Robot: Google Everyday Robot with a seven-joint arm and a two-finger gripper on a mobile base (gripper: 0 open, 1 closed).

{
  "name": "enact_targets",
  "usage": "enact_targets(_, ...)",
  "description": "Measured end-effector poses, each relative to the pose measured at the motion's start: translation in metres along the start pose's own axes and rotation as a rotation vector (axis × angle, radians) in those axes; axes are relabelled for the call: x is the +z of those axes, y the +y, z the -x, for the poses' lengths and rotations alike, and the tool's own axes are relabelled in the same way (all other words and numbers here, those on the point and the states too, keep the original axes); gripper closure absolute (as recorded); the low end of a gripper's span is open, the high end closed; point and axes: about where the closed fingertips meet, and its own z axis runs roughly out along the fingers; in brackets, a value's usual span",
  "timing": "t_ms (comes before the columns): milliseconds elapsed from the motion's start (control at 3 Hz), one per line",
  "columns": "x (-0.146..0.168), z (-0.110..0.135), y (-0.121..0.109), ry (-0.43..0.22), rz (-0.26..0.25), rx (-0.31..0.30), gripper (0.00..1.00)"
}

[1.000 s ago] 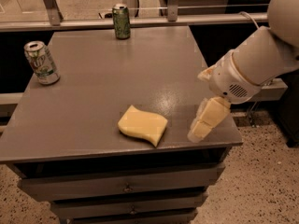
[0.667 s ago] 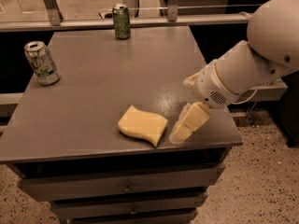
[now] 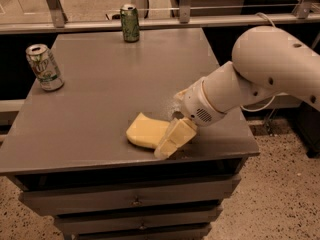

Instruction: Move sponge near green can

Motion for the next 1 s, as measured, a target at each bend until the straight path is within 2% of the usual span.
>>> enact_targets(333, 0.009, 0.004, 0.004, -0.009, -0.001, 0.003, 0.34)
enact_targets(667, 0.005, 0.007, -0.001, -0.013, -0.019, 0.004, 0.56)
enact_targets(1000, -0.015, 0.010, -0.017, -0.008, -0.073, -0.009, 0.80)
